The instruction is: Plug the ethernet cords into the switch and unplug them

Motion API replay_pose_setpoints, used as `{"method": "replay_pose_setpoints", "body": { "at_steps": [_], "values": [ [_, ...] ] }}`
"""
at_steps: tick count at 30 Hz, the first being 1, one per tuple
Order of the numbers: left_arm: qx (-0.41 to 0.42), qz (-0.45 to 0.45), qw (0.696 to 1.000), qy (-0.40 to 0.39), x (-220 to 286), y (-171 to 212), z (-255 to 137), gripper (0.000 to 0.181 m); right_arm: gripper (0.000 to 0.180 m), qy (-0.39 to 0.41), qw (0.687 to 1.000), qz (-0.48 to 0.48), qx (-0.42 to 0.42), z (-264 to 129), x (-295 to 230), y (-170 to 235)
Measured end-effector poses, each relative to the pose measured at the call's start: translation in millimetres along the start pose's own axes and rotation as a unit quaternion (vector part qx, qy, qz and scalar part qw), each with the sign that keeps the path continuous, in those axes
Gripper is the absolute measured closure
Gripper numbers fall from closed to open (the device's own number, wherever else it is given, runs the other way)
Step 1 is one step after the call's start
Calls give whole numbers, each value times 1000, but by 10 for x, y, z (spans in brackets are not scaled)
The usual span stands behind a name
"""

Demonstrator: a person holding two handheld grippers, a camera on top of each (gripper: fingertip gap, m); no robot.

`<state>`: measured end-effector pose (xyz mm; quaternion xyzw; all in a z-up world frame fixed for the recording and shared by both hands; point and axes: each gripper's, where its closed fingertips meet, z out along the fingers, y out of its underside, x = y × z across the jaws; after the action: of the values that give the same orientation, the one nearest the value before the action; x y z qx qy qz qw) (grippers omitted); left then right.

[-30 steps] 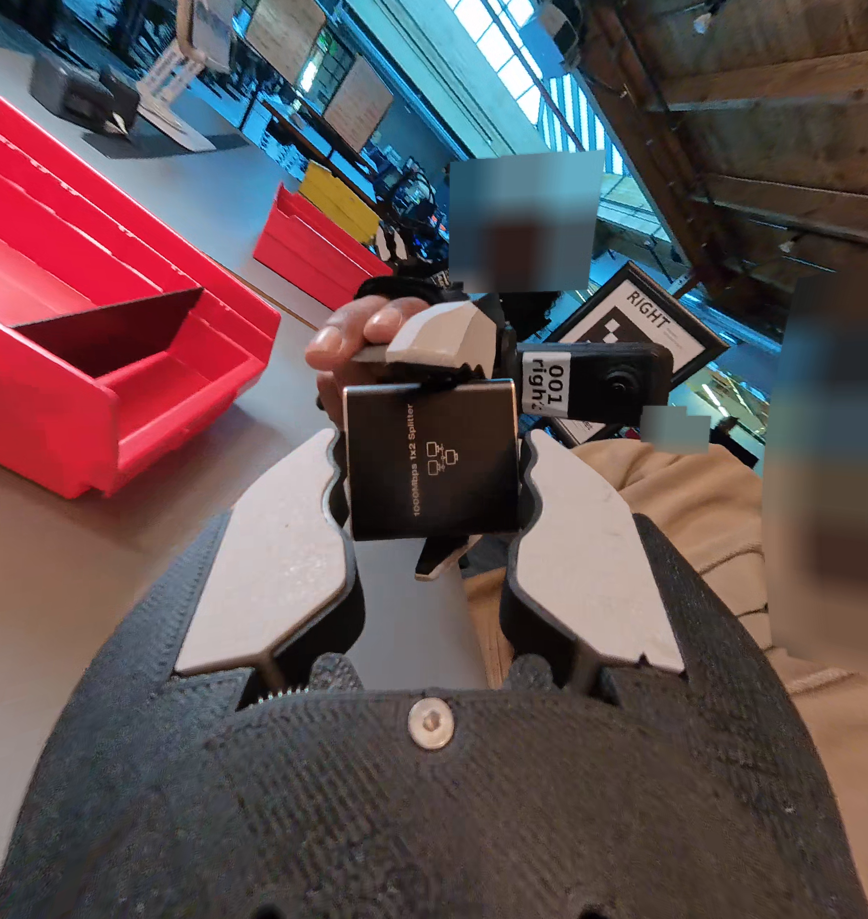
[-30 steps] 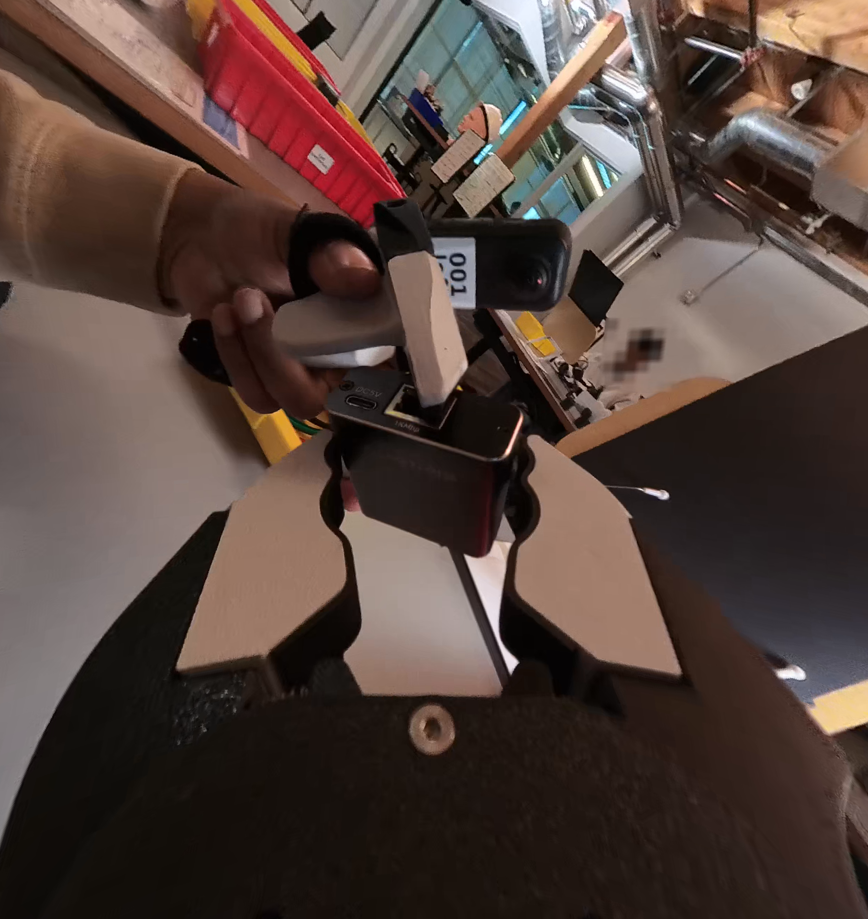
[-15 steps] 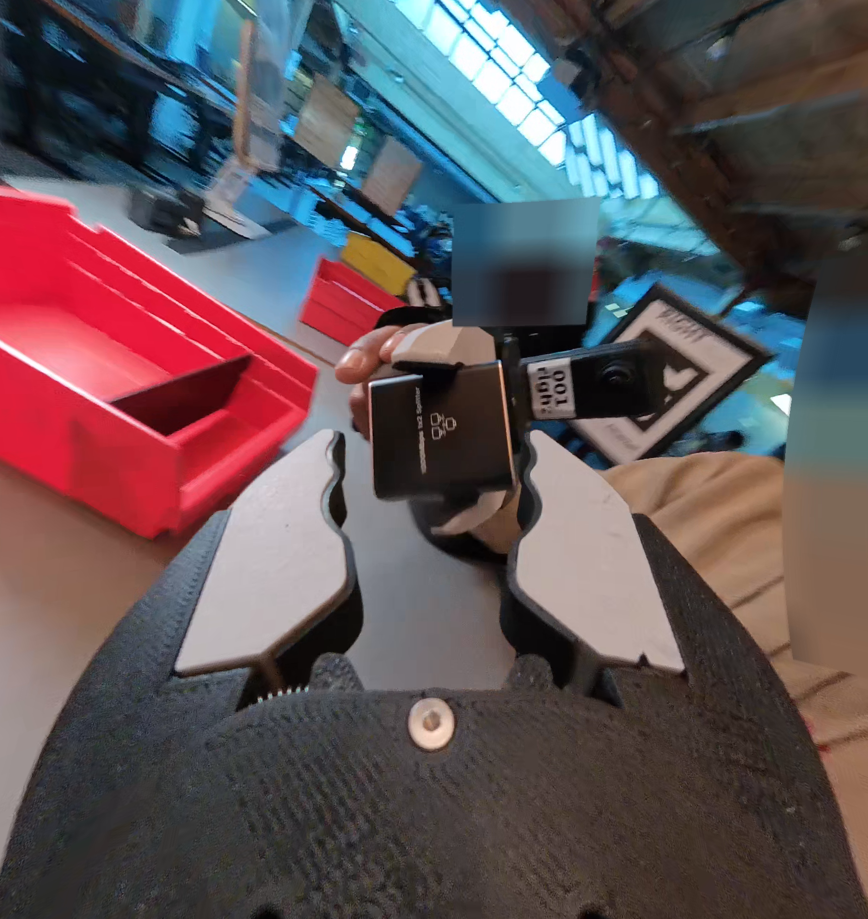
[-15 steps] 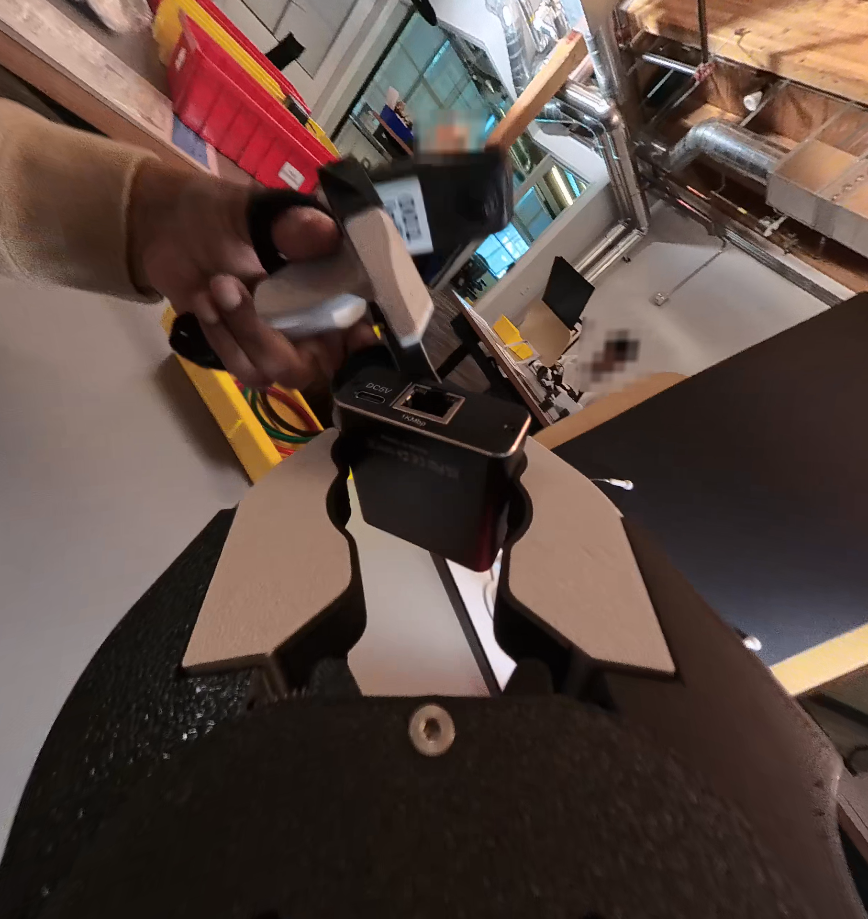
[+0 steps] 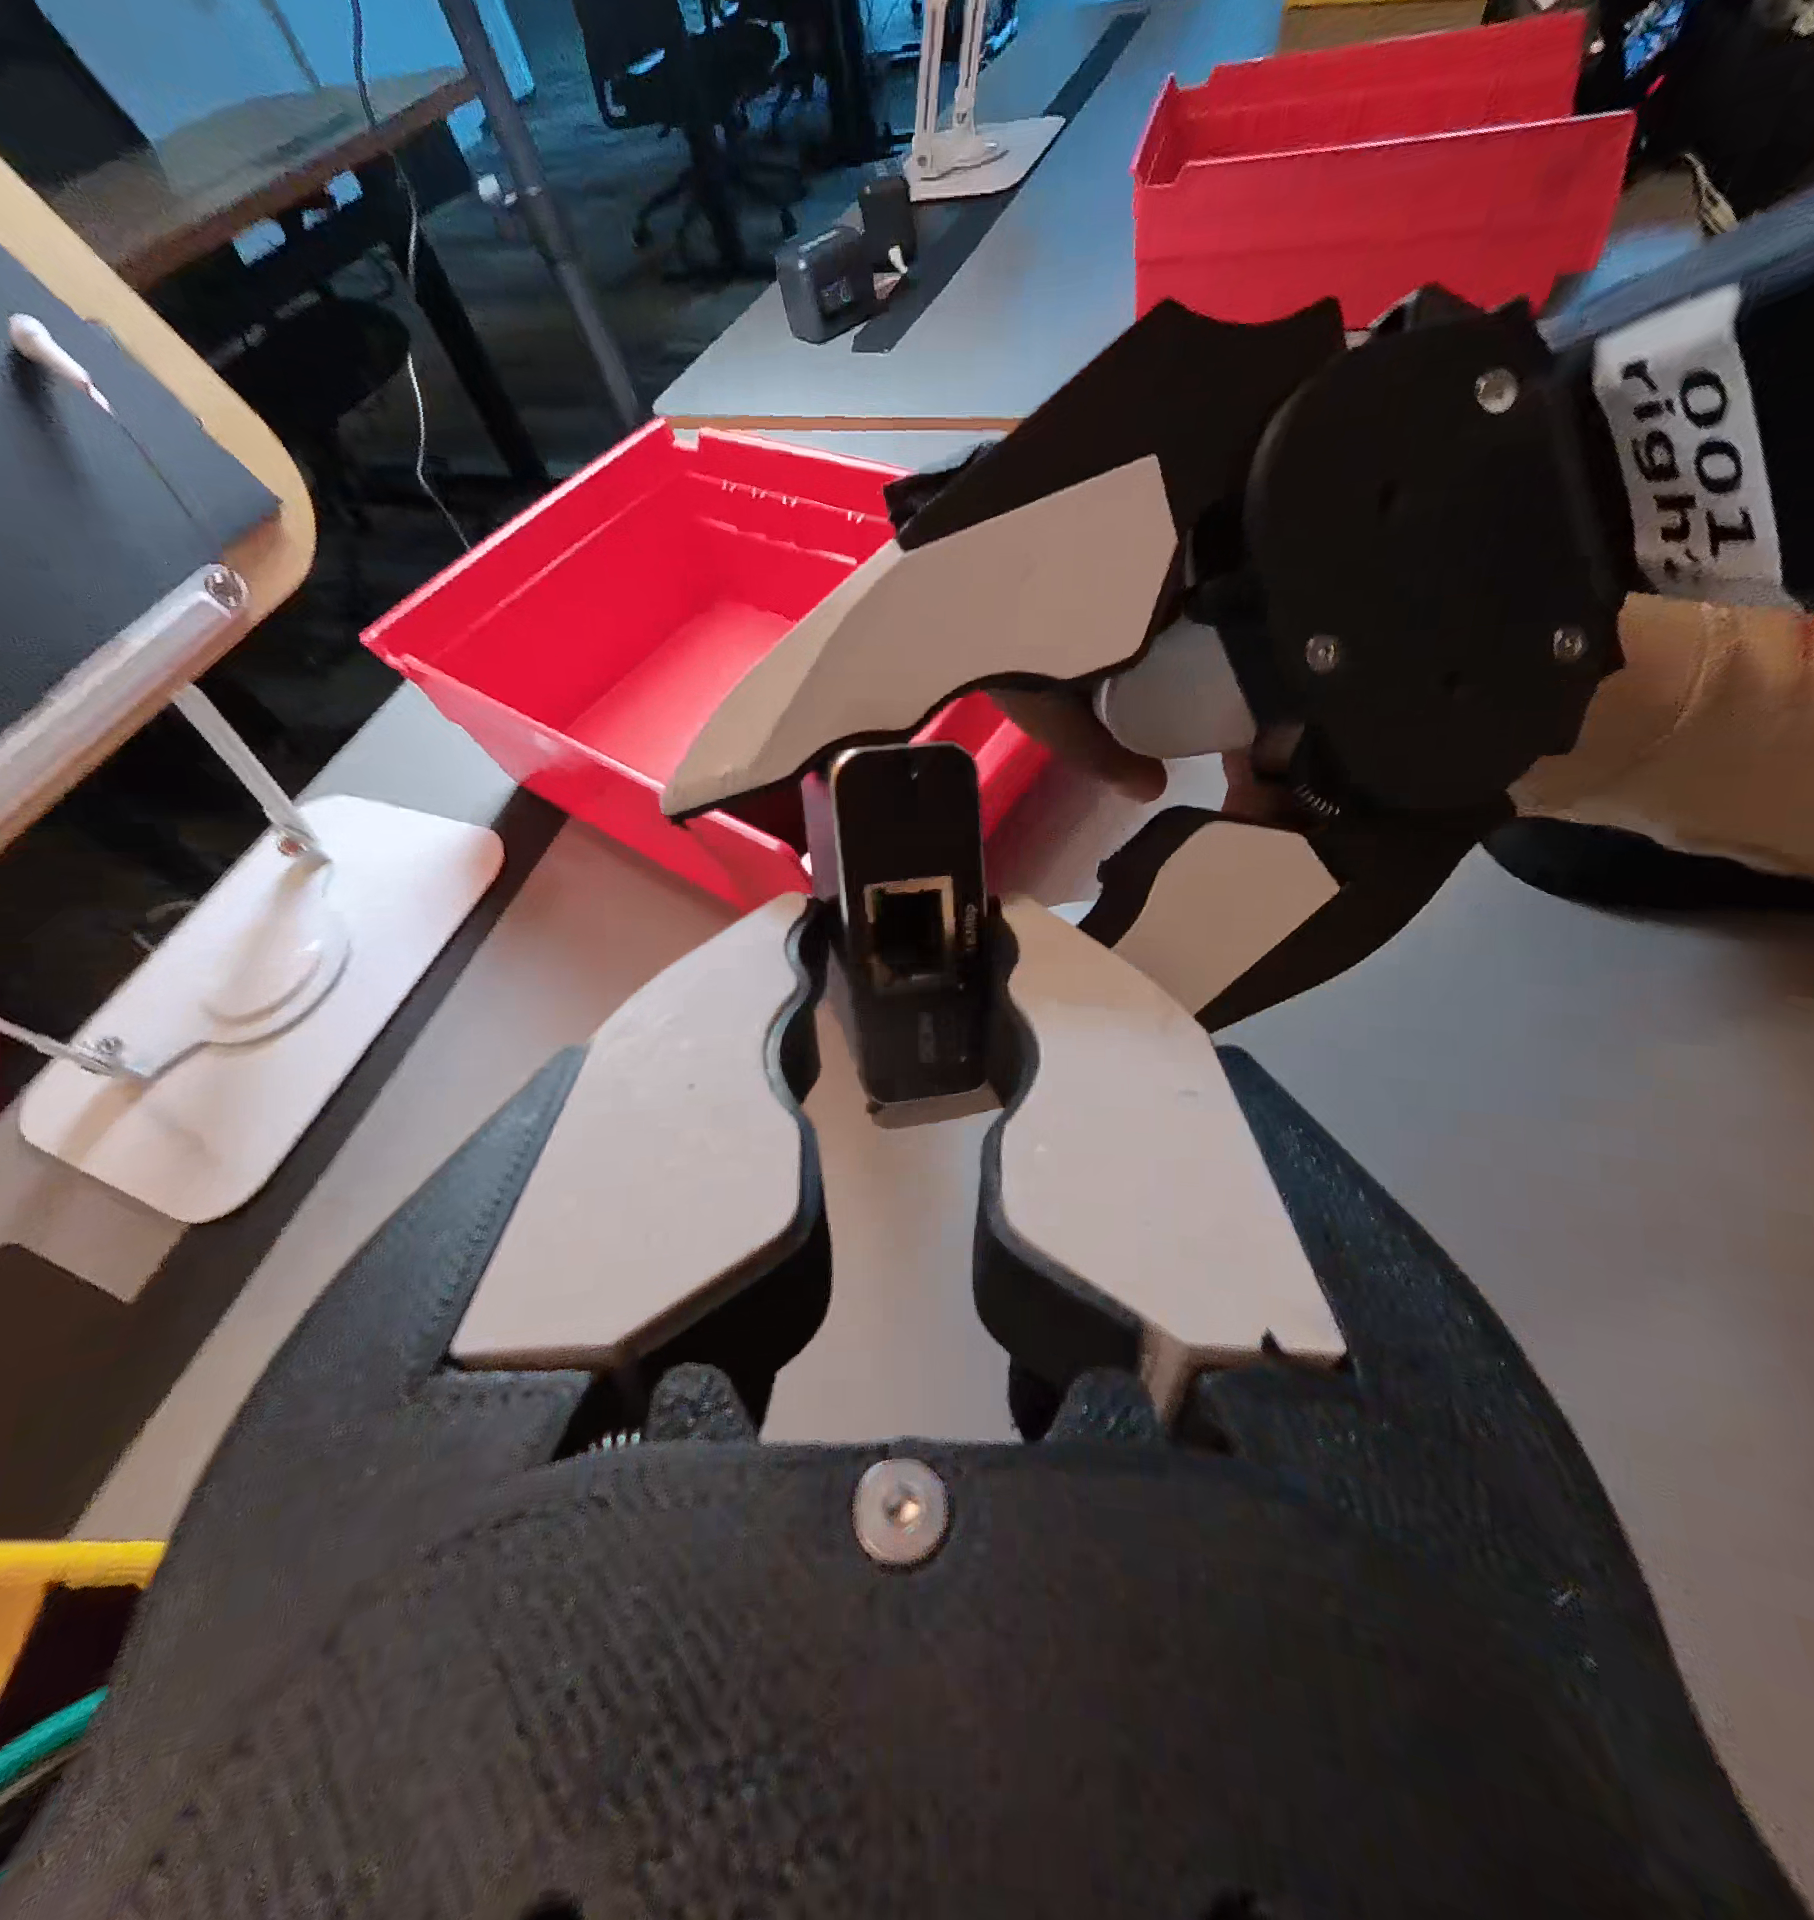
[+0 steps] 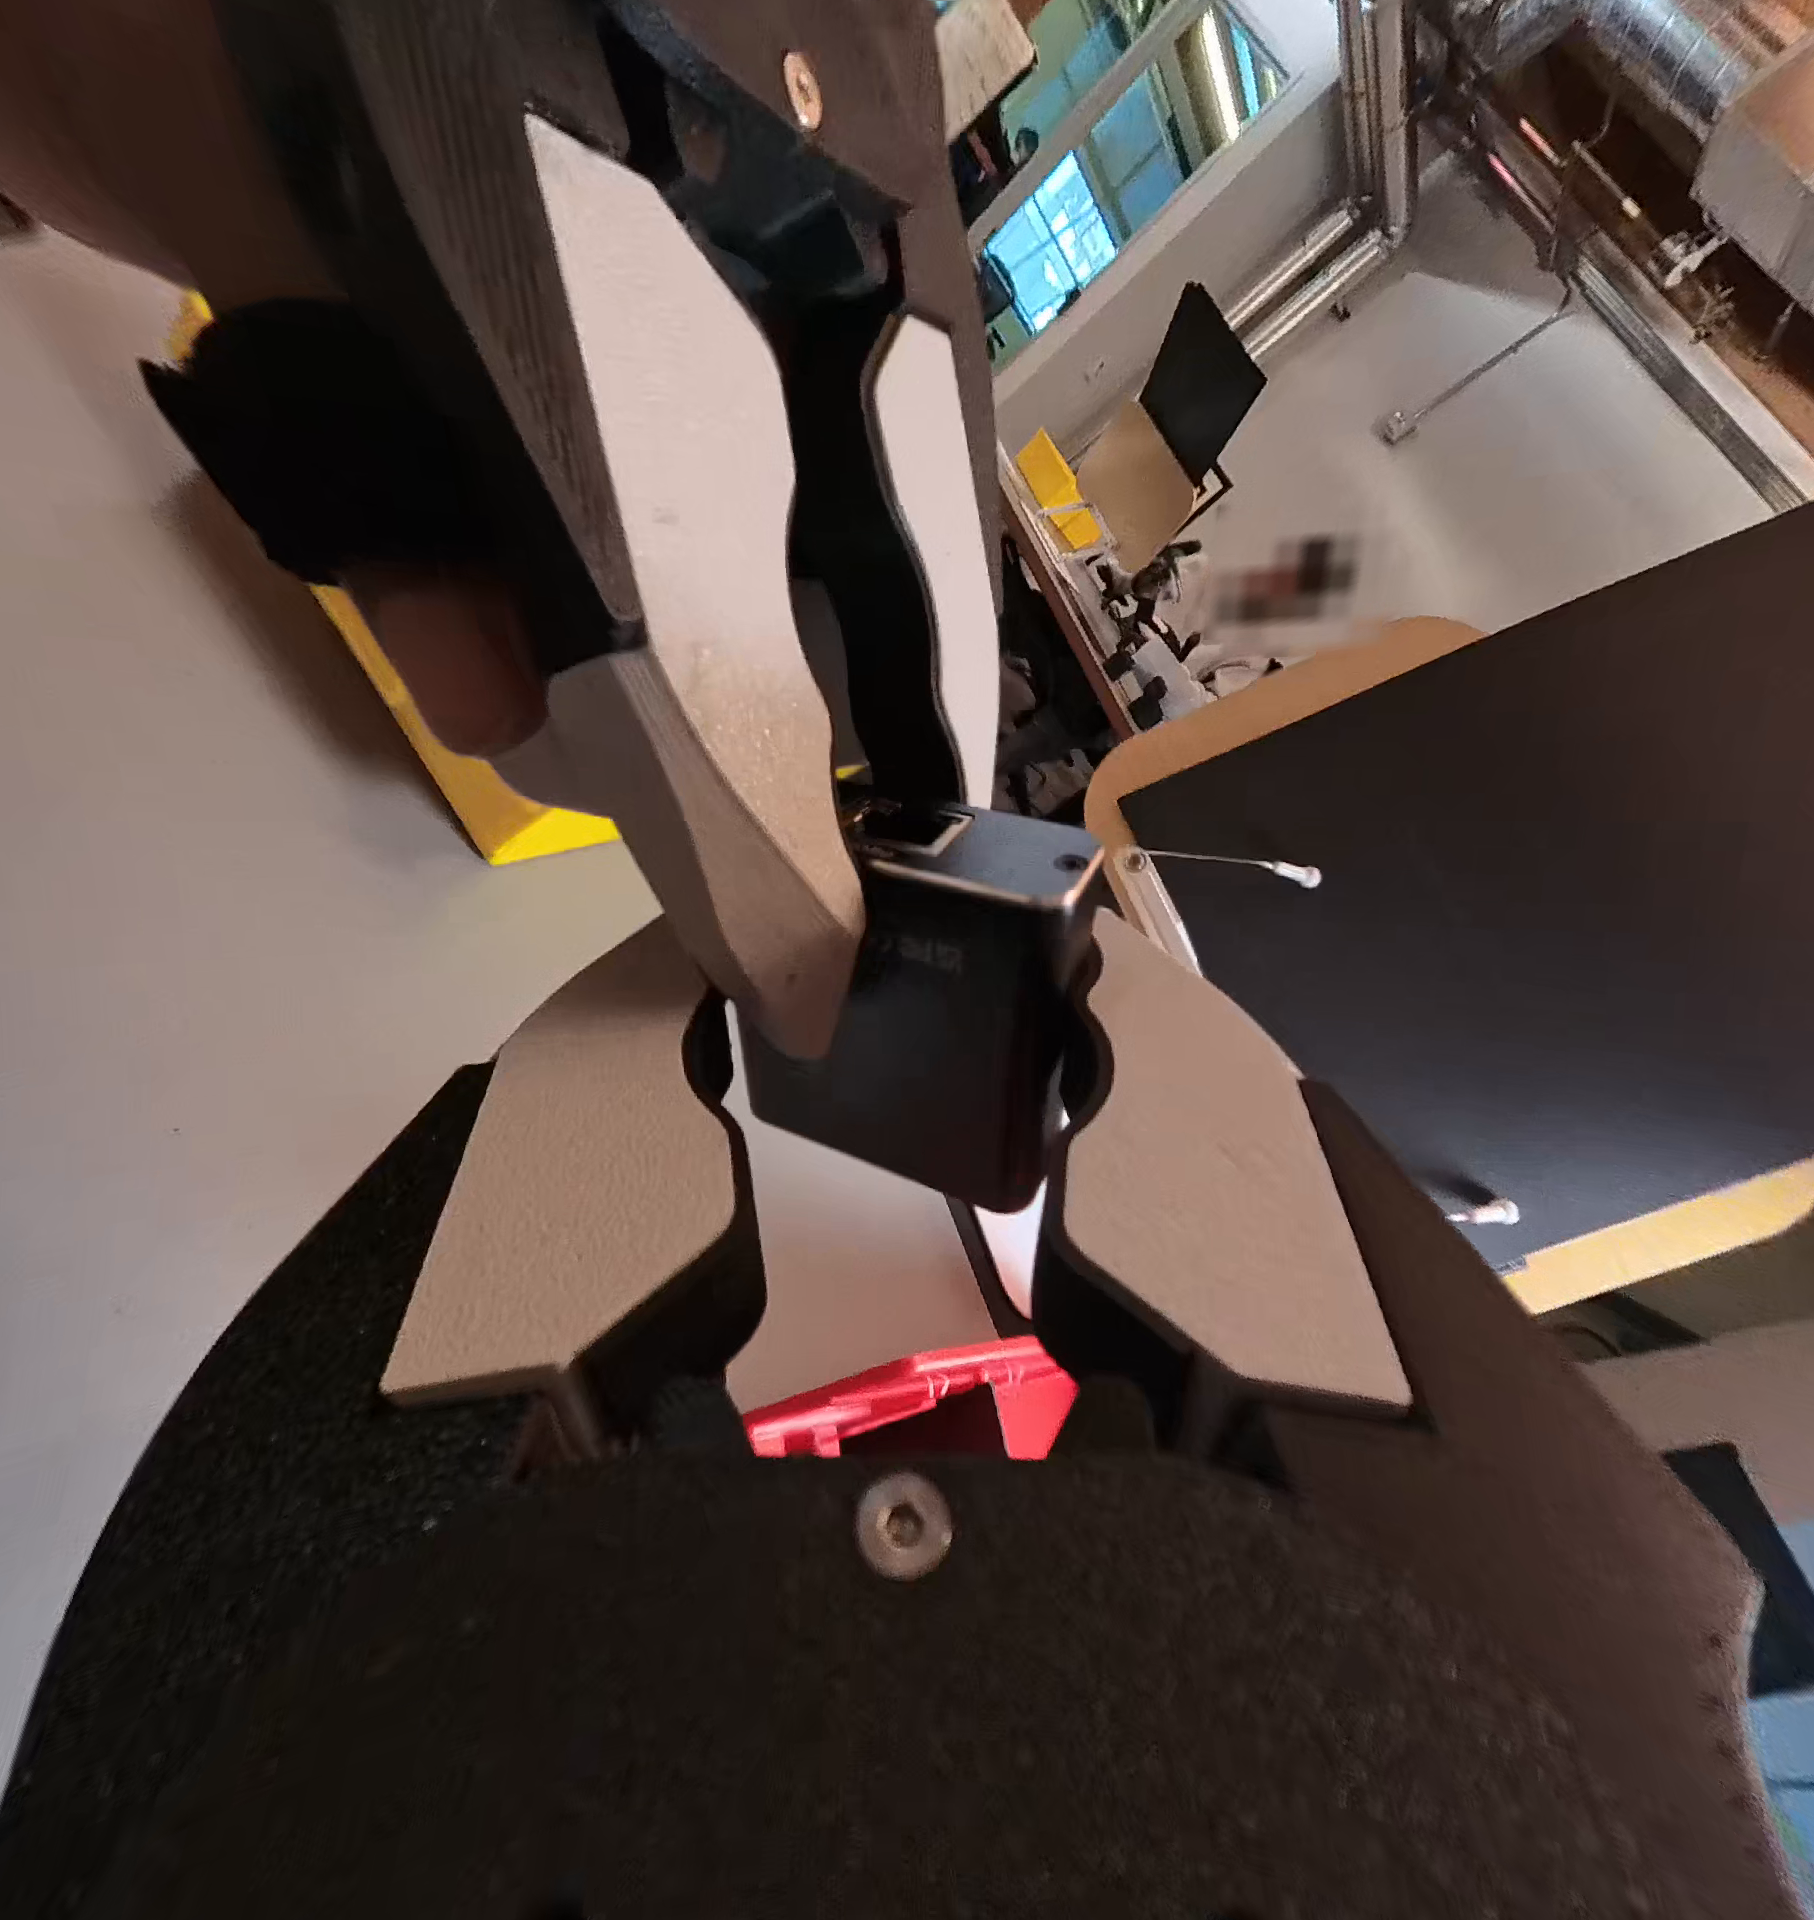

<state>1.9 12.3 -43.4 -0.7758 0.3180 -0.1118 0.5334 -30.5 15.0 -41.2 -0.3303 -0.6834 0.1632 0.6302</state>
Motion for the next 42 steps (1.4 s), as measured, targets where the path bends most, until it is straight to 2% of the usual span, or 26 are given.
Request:
{"method": "replay_pose_setpoints", "body": {
  "at_steps": [2,5,9,12,13,15,20,22,24,28,33,36,42],
  "values": [
    [27,5,999,24,26,-57,-52,154,121,-20,999,27,35,-61,13,-102],
    [108,4,989,101,117,-203,-240,155,117,-101,977,150,110,-234,57,-253],
    [220,-3,960,175,262,-466,-528,156,120,-187,909,295,229,-526,207,-462],
    [273,-8,940,205,342,-564,-609,156,134,-245,865,328,289,-685,172,-655],
    [281,-11,935,214,364,-569,-611,156,139,-252,859,331,298,-707,162,-699],
    [285,-13,933,221,384,-557,-591,156,155,-249,862,325,299,-712,145,-735],
    [264,-23,941,209,341,-522,-542,155,156,-225,880,303,289,-714,189,-713],
    [243,-51,947,203,274,-490,-506,151,156,-189,902,266,281,-701,225,-676],
    [234,-99,945,207,194,-483,-498,137,156,-142,930,209,266,-687,258,-635],
    [234,-221,902,287,178,-512,-513,117,156,-86,953,126,263,-707,279,-657],
    [223,-264,870,350,352,-570,-505,106,156,-67,969,22,235,-670,147,-656],
    [209,-273,881,326,323,-546,-446,116,156,-58,973,-15,221,-653,117,-641],
    [206,-258,902,277,211,-471,-354,116,156,-28,984,-44,169,-540,150,-467]
  ]
}}
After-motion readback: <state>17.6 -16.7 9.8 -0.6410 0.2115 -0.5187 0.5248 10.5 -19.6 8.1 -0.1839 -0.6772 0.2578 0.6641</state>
